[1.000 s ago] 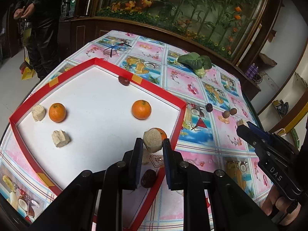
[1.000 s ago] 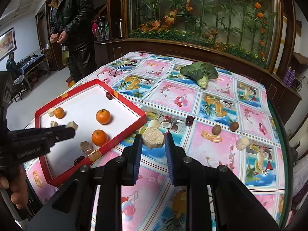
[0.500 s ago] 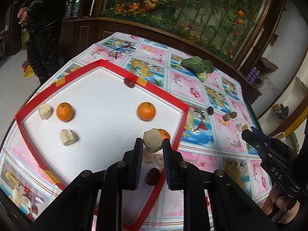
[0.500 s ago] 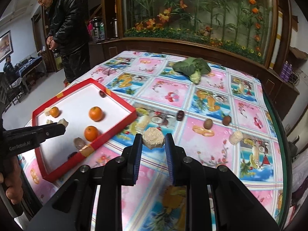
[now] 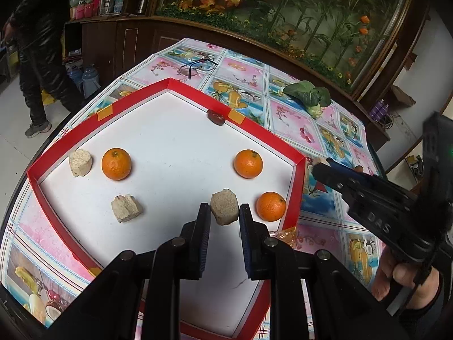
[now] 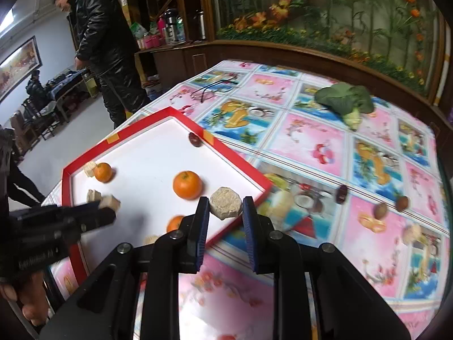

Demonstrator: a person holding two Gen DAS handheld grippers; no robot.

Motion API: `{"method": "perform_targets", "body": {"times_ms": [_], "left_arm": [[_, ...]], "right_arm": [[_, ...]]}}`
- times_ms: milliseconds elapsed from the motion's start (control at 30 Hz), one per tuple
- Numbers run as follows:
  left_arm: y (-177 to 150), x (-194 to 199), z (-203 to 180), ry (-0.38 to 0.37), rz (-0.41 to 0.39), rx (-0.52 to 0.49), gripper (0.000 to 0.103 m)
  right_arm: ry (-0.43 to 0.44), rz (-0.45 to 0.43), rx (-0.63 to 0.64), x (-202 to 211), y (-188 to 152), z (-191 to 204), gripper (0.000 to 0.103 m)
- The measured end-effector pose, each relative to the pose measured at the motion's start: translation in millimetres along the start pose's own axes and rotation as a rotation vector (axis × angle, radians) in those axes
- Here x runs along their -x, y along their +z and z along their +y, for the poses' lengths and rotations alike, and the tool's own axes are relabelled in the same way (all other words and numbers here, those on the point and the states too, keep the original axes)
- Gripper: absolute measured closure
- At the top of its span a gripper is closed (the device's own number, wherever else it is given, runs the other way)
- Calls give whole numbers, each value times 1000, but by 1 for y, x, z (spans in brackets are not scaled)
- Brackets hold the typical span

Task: Organize fruits
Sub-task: 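Open both grippers to drop the beige cube and ball into the tray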

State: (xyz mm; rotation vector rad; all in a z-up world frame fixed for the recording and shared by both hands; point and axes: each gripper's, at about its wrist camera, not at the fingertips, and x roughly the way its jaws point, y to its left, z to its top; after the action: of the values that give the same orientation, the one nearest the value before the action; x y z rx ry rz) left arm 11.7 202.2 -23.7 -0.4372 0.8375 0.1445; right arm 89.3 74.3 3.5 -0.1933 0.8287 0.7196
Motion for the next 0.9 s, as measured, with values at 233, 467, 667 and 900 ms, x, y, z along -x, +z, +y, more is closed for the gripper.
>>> {"method": "perform_targets", "body": {"times_ms": [233,467,667,900], "left_arm": [[-2,1,9,-3,6,7,84],[4,-1,13,0,20,24,84],[-3,-6,10,-10,48,2,83],[-6,-1,27,18,21,96,40]], "right_arm": [[6,46,-2,-34,17,4,77],[77,76,56,-59,42,42,77],[82,114,72,-88,54,55,77],[79,147,102,-101,58,56,56]]}}
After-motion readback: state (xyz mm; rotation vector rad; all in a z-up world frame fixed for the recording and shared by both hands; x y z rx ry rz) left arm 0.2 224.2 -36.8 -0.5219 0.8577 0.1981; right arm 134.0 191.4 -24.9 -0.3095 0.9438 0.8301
